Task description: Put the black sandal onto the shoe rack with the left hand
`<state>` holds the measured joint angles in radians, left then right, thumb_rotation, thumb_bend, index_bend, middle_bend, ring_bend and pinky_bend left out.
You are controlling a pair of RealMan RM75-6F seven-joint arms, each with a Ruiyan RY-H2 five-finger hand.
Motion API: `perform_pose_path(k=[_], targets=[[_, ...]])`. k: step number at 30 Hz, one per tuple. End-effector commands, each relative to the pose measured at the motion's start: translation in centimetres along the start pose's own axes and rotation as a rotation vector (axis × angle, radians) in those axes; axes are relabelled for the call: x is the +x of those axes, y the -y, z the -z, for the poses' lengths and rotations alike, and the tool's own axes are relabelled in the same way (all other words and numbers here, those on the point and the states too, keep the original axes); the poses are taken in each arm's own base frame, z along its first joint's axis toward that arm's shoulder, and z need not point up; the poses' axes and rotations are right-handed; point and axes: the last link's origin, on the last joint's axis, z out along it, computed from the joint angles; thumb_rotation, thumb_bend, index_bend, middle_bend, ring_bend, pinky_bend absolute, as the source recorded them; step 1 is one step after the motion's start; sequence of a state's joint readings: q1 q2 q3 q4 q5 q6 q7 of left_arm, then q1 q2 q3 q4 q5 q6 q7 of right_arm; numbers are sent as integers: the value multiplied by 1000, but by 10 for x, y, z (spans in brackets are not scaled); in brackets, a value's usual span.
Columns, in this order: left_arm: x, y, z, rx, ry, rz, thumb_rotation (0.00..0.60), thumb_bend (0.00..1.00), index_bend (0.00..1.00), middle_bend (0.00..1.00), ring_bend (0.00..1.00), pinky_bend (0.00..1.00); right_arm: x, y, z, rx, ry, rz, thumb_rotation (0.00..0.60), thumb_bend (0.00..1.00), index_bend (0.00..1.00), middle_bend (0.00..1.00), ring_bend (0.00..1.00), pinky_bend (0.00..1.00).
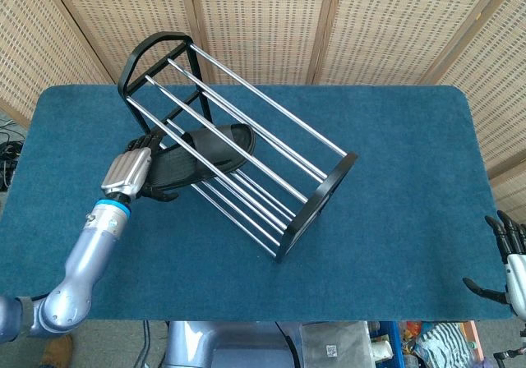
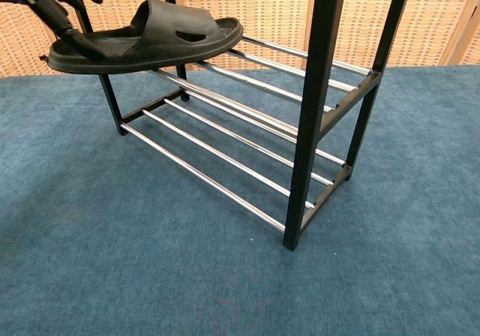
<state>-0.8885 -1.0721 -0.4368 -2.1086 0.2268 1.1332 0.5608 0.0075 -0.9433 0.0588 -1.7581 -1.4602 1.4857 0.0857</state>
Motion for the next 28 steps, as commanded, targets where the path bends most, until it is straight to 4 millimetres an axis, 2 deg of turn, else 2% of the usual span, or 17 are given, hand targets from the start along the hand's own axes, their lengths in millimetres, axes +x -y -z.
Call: perform_pose_path(k=[1,6,10,11,13,14,15,19,23,28], targets=[[-1,23,22,-22,25,-43,600,151,0,0,0,0,0,0,1,1,-2,0,600,0,0,0,0,0],[2,57,46,-8,33,-99,600,150,0,0,0,0,0,1,1,3,-1,-1,600,0,0,0,0,0],[7,101,67,36,8,-148,600,149,0,0,0,0,1,1,2,5,-3,-2,600,0,0,0,0,0],[8,118,74,58,-5,-168,600,149,0,0,0,0,1,1,2,6,-4,-4,600,0,0,0,0,0],[8,130,80,67,-18,-177,600,147,0,0,0,0,1,1,3,7,-4,-4,600,0,0,0,0,0],[9,145,85,95,-36,-184,600,147,0,0,0,0,2,2,3,7,-5,-4,600,0,0,0,0,0],[10,161,92,122,-62,-186,600,147,0,0,0,0,2,2,3,8,-6,-4,600,0,0,0,0,0],[10,195,111,120,-219,-180,600,147,0,0,0,0,2,3,4,12,-8,-1,600,0,0,0,0,0],[-6,210,134,73,-329,-171,600,147,0,0,0,0,2,5,4,19,-18,5,600,0,0,0,0,0],[-29,210,157,36,-384,-194,600,146,0,0,0,0,2,6,5,26,-38,13,600,0,0,0,0,0]])
